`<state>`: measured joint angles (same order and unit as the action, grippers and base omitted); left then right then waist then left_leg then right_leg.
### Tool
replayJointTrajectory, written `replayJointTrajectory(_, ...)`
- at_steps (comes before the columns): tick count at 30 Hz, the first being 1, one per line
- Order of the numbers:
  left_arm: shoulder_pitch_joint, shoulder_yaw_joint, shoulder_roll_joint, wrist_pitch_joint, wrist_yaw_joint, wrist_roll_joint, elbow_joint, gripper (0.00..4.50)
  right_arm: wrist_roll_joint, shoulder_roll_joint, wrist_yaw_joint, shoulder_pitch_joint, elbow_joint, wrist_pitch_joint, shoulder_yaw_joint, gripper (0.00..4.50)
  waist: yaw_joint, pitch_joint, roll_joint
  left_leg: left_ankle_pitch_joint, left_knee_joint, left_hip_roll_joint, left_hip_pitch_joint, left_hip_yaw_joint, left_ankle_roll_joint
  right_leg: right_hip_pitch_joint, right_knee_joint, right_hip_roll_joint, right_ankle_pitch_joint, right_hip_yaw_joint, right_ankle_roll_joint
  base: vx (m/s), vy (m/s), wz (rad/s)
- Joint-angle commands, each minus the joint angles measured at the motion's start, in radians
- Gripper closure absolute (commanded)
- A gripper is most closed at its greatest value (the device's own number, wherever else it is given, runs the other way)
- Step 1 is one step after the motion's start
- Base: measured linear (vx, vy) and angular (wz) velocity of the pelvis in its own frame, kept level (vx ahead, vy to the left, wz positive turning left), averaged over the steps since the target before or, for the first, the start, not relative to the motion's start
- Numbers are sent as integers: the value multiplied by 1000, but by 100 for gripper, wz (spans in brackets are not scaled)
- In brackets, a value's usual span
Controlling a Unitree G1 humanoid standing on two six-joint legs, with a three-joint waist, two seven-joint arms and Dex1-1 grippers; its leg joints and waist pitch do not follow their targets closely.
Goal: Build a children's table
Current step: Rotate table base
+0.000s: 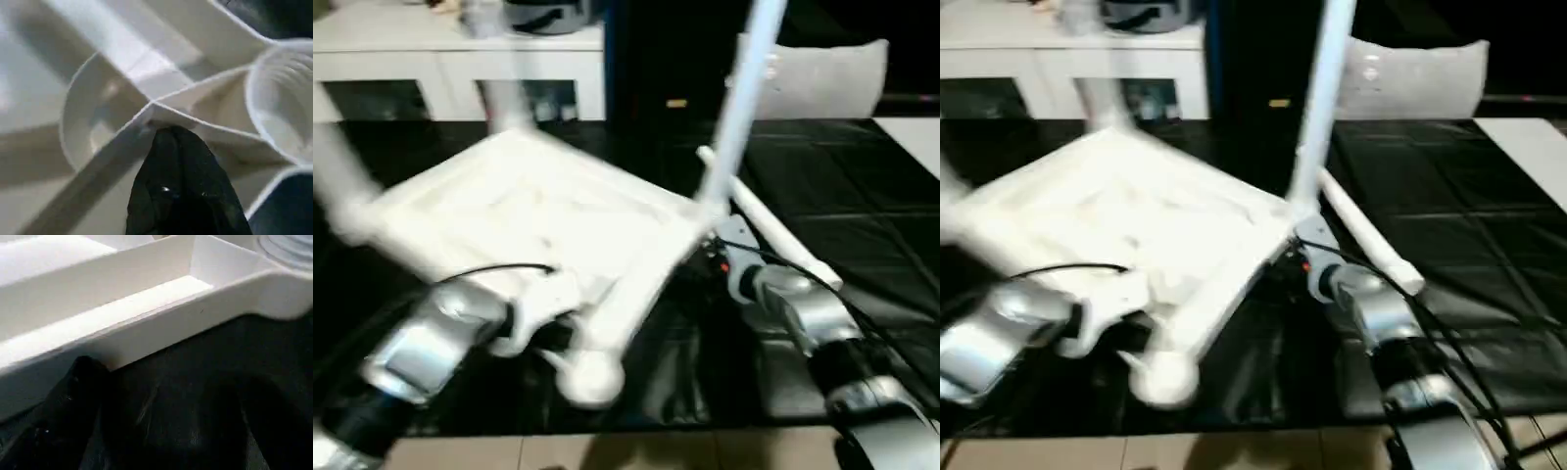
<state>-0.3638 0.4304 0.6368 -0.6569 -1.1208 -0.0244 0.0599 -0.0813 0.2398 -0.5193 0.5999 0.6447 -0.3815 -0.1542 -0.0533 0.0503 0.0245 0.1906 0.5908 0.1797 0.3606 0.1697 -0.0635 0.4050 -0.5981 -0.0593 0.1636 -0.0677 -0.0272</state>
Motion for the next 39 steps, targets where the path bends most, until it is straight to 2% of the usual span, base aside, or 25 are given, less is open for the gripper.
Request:
replayJointTrajectory(1,5,21,-15,4,-39,-38,-9,449,-9,-29,-11,44,25,45,-7,0,-7,-62,-7,167,-64,35,0,-13,17,-55,71,-83,329,47,-174,0,0,0)
replayJointTrajectory(5,-5,6,-37,13,-49,-61,-33,449,-3,-39,-17,60,52,66,0,0,-4,-61,-5,178,-65,37,-4,-12,15,-52,69,-78,310,48,-186,0,0,0)
replayJointTrajectory(8,-20,-37,-84,62,-25,-84,-90,449,1,-37,-21,64,61,75,7,0,-4,-60,-7,186,-64,35,-5,-10,17,-53,72,-78,319,48,-183,0,0,0)
replayJointTrajectory(9,-28,-47,-103,78,-21,-92,-110,449,2,-35,-24,65,65,79,10,0,-5,-61,-12,183,-64,35,-4,-10,19,-54,73,-79,324,47,-180,0,0,0)
replayJointTrajectory(10,-33,-48,-110,86,-21,-95,-120,449,3,-35,-27,66,71,84,12,0,-7,-61,-10,186,-64,36,-7,-10,20,-52,74,-79,336,48,-176,0,0,0)
replayJointTrajectory(11,-38,-43,-122,92,-17,-94,-129,449,4,-33,-30,65,74,89,12,0,-7,-60,-14,187,-65,37,-7,-10,21,-52,74,-79,340,48,-174,0,0,0)
replayJointTrajectory(17,-64,-31,-191,130,25,-88,-176,449,9,-33,-39,68,93,108,12,0,-13,-62,-15,173,-65,39,-6,-11,24,-54,70,-81,311,49,-179,0,0,0)
replayJointTrajectory(18,-78,-30,-228,154,52,-74,-207,449,11,-36,-36,72,98,115,17,0,-12,-61,-16,173,-64,37,-5,-9,28,-53,72,-80,316,48,-178,0,0,0)
replayJointTrajectory(23,-98,-25,-278,195,93,-47,-264,449,15,-38,-33,72,103,126,23,0,-16,-62,-17,171,-63,37,-3,-9,31,-55,76,-82,335,47,-167,0,0,0)
replayJointTrajectory(24,-117,-21,-322,236,158,-16,-322,449,17,-30,-21,63,87,122,35,0,-15,-61,-15,172,-62,35,-2,-9,34,-55,80,-79,340,46,-160,0,0,0)
replayJointTrajectory(26,-131,-23,-359,267,218,5,-363,449,14,-18,-6,51,59,111,49,0,-16,-63,-15,173,-61,36,-6,-9,32,-54,80,-79,330,47,-161,0,0,0)
replayJointTrajectory(28,-133,-26,-371,269,226,4,-369,449,5,-8,4,41,29,98,65,0,-21,-65,-17,162,-61,37,-2,-10,34,-60,76,-81,317,46,-159,0,0,0)
replayJointTrajectory(30,-131,-33,-383,278,228,-2,-358,449,-4,9,13,27,-20,77,87,0,-23,-66,-16,152,-61,37,-1,-11,40,-60,73,-80,293,46,-163,0,0,0)
replayJointTrajectory(34,-138,-110,-430,318,275,-43,-343,449,-3,59,67,32,-92,13,144,0,-27,-69,-14,122,-57,39,-1,-8,51,-59,70,-77,241,47,-177,0,0,0)
replayJointTrajectory(35,-139,-115,-431,318,276,-44,-340,418,-2,64,78,36,-92,7,152,0,-34,-74,-14,105,-55,39,-3,-9,53,-58,66,-78,215,46,-186,0,0,0)
replayJointTrajectory(36,-139,-117,-423,323,281,-38,-329,410,2,73,100,50,-85,-7,165,0,-37,-70,-14,109,-55,40,-4,-7,55,-54,68,-77,217,47,-191,0,0,0)
replayJointTrajectory(39,-131,-139,-393,318,297,-39,-277,405,23,108,163,107,-37,-40,195,0,-37,-69,-14,124,-57,39,-3,-9,42,-57,66,-78,237,45,-184,0,0,0)
